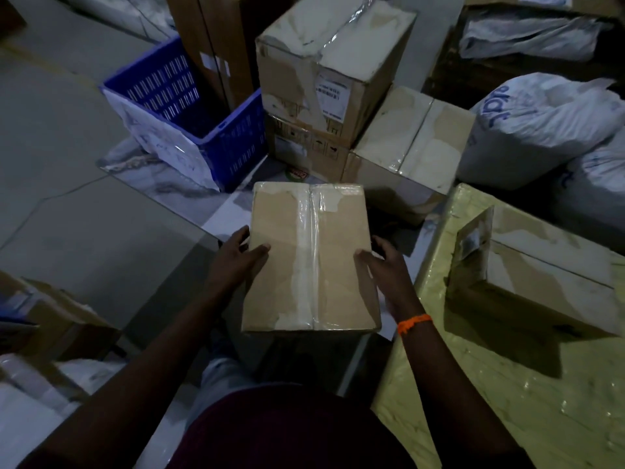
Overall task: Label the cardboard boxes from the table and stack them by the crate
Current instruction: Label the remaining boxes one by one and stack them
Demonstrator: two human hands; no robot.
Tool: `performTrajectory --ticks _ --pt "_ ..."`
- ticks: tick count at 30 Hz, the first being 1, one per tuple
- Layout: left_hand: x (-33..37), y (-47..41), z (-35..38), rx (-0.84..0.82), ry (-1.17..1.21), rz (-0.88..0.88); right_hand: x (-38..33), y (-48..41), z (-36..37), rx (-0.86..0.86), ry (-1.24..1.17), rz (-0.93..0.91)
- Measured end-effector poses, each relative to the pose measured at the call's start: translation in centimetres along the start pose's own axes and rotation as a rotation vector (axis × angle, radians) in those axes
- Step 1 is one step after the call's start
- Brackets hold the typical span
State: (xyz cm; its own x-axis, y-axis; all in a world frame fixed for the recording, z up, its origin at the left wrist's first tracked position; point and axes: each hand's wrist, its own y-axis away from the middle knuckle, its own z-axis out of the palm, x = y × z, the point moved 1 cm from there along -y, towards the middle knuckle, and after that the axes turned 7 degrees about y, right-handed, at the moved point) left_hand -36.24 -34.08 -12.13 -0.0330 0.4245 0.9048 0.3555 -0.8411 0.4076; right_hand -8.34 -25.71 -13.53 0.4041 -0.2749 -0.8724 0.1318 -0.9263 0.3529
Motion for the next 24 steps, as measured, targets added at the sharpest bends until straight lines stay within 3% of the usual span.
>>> performTrajectory --ticks 5,14,20,24 --pt "1.9 -0.8 1.0 -0.025 0.033 -0.035 -1.8 -2.2 0.8 -0.007 -0.032 -0.001" --pt "4.6 1.5 1.1 0.081 0.128 0.147 -4.2 1.2 -2.8 0.160 -0.247 -0.010" --pt "6.6 1.7 2.3 0.014 0.280 0.132 -7.0 4.3 -4.6 0.274 -0.305 -0.143" --pt "7.3 2.4 3.5 -0.037 0.354 0.098 -6.9 5.3 -4.7 0.339 -0.300 -0.114"
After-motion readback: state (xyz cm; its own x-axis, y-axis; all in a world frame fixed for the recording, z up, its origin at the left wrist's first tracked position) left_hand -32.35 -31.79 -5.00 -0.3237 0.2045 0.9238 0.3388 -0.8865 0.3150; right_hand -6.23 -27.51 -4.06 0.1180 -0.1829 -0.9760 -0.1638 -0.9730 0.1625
